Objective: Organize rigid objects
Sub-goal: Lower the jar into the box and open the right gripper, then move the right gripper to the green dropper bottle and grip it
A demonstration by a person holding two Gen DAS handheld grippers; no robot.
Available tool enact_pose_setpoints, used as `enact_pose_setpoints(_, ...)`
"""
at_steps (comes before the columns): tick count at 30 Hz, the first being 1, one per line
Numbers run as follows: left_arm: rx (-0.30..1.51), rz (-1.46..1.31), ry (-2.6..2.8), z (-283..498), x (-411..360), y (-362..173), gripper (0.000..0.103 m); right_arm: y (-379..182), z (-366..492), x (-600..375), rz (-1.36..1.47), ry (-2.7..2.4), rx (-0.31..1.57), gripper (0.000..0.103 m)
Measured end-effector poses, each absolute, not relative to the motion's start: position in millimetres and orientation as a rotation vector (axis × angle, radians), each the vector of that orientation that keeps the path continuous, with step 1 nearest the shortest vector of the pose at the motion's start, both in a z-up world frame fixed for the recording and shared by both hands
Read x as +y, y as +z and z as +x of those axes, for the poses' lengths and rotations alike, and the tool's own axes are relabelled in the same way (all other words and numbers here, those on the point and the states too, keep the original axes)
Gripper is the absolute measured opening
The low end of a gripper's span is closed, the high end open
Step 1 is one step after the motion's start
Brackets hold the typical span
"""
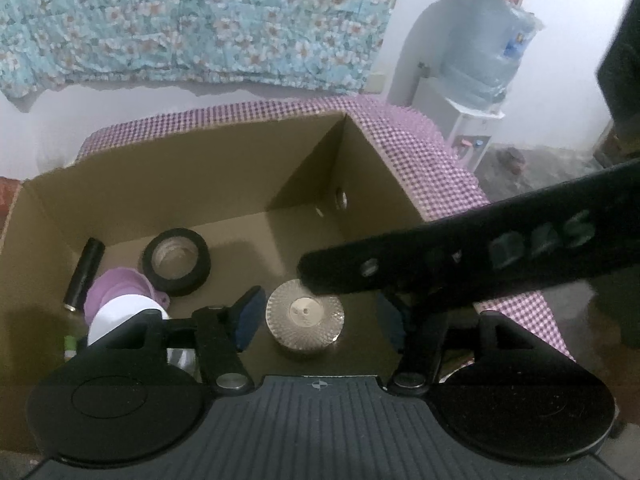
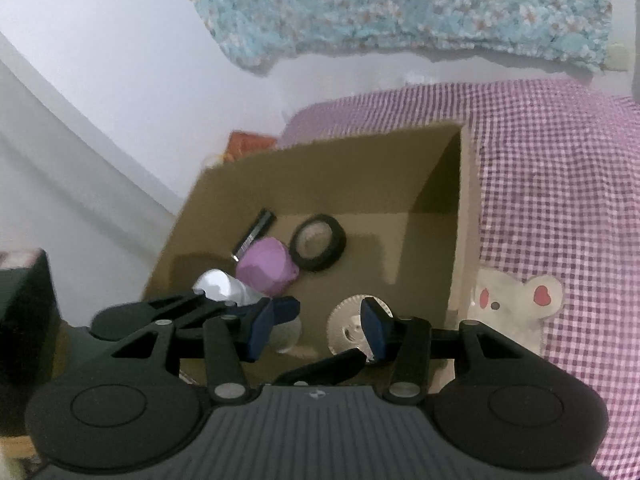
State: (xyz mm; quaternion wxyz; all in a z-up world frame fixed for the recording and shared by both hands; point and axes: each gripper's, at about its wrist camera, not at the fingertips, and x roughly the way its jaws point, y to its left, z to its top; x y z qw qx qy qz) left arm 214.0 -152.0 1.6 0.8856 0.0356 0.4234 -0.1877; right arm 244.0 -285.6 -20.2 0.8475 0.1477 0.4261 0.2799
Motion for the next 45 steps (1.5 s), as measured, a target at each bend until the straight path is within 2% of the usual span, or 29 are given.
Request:
enact_pose_setpoints(3,0.855,0.077,-0.4,206,-149,9,0.074,-10,227,-302,0.384,0.588,0.838,0.052)
enact_pose_setpoints(7,0.818,0.066,-0.426,190,-141,23,0.08,-4,193,-327,0.5,0.567,0.752,0.053)
enact_pose_setpoints(9,0.799,0.058,-0.447,179,-136,29,0.087,-5,172,-337,0.566,0.55,0.714,0.054)
enact_pose_setpoints(14,0.741,0.075,-0.465,147,-120,45,0.097,-23,125,-354,0.696,0.488,0.673,0.056)
enact_pose_setpoints(20,0.705,0.073,-0.454,113,-93,46,0.099,-57,92,-356,0.808,0.427,0.731,0.056)
enact_pose_setpoints(28,0.744,0.093,-0.386,84,-64,11,0.099,-66,73,-328,0.711,0.39,0.799,0.056)
enact_pose_setpoints(34,0.712,0.134,-0.384,84,-63,-8,0.093,-62,86,-281,0.586,0.431,0.836,0.056)
enact_pose_setpoints(42,0.689,0.195,-0.427,103,-76,-35,0.062,-61,115,-233,0.422,0.456,0.834,0.055)
enact_pose_setpoints(45,0.707,0.197,-0.431,110,-78,-44,0.057,-64,123,-219,0.36,0.458,0.836,0.051)
